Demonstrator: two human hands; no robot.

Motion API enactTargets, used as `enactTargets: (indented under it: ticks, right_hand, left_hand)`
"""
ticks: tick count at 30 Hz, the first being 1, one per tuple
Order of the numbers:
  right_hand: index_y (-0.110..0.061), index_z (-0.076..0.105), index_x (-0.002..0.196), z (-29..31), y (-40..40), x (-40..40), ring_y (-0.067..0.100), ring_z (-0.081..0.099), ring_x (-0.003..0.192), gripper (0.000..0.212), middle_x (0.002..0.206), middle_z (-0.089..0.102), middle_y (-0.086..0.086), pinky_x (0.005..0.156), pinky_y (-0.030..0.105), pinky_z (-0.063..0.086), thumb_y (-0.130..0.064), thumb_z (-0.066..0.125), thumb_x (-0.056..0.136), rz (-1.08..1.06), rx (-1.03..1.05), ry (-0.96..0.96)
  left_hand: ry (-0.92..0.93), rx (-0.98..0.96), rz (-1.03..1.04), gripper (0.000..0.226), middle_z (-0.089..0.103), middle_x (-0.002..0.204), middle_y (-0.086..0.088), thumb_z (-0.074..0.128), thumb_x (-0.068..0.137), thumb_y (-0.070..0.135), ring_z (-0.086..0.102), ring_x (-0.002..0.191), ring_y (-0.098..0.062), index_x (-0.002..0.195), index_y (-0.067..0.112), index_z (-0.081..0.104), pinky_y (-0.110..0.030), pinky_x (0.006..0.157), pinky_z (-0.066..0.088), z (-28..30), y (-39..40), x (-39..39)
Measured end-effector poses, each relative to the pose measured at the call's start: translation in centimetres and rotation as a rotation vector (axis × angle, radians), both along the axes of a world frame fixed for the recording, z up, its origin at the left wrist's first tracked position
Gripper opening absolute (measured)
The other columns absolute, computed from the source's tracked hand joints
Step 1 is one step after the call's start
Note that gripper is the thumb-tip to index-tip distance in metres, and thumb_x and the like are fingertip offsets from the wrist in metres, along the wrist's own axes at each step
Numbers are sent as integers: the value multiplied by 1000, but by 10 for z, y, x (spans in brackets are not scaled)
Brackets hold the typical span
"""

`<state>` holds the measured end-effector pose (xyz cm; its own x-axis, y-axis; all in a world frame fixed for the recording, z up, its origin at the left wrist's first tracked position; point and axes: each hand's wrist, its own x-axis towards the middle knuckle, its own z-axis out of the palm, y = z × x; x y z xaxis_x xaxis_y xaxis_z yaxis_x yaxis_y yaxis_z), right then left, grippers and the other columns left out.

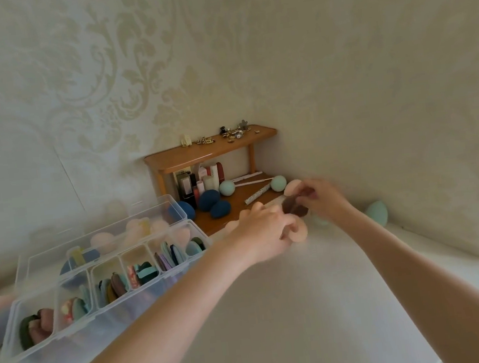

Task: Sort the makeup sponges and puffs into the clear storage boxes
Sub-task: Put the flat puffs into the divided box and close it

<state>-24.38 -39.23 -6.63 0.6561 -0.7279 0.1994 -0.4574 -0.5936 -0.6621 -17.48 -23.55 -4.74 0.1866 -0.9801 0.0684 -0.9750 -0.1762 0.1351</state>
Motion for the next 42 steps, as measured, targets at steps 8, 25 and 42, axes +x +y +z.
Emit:
enactTargets:
  ticks: [8, 25, 42]
  right_hand:
    - [-14, 45, 98, 13, 2, 13, 17, 50, 80, 5, 95, 54, 4, 56, 20, 37, -13, 49, 94, -159, 248, -404]
    - [-22, 46, 90, 30, 131, 53, 6, 47, 60, 17, 65, 50, -8, 59, 19, 45, -15, 61, 86, 251, -167, -329]
    - [-8, 57, 95, 12, 159, 54, 22, 55, 68, 16, 79, 62, 6, 55, 38, 51, -22, 59, 88, 373, -529, -201]
  left_hand:
    - [-32, 46, 61, 45, 46, 129, -3, 48, 93, 23, 38, 115, -24, 136, 34, 43, -35, 89, 32, -10, 2, 9]
    - [345, -98, 281, 21, 64, 105, 7, 51, 90, 13, 59, 102, -10, 91, 28, 65, -23, 86, 47, 33, 106, 84]
    - [153, -67, 220, 25, 67, 100, -4, 48, 91, 18, 59, 92, -20, 97, 28, 70, -41, 88, 47, 17, 120, 84]
